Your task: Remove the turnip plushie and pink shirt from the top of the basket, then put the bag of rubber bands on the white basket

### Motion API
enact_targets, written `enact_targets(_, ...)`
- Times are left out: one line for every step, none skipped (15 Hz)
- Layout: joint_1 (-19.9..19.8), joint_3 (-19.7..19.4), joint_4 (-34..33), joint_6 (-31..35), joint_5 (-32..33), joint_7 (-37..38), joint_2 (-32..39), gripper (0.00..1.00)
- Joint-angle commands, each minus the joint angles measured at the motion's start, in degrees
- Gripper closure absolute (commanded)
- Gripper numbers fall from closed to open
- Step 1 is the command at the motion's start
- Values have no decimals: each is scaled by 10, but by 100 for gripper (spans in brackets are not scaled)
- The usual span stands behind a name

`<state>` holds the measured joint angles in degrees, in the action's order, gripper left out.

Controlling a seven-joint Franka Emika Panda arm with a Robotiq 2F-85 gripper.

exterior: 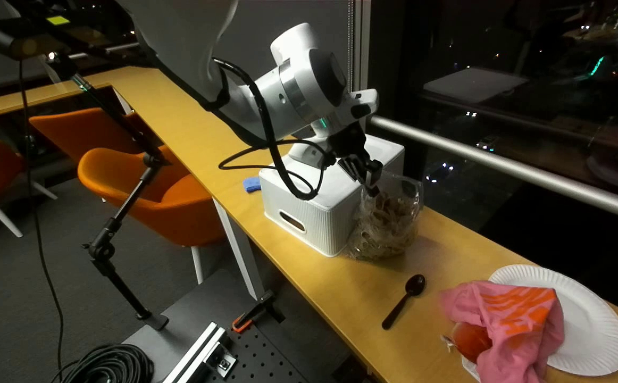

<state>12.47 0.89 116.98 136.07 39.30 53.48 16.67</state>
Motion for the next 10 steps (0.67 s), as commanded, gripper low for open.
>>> enact_targets(4, -9, 7, -14, 24, 11, -24, 100)
enact_targets(3, -9, 6, -14, 26, 12, -26, 100)
enact_targets(2, -9, 4, -15, 28, 12, -29, 100)
enact_targets(3, -9, 3, -19, 30, 11, -33, 100)
enact_targets(3, -10, 2, -23, 34, 12, -38, 100)
enact_targets(2, -10, 1, -26, 38, 13, -41, 100)
enact_targets(2, -9, 1, -31, 42, 14, -45, 100)
enact_targets(1, -8, 1, -39, 45, 16, -50, 100)
enact_targets(-1, -7, 1, -47, 45, 15, -55, 100)
enact_targets(-2, -6, 3, -53, 46, 15, -60, 100)
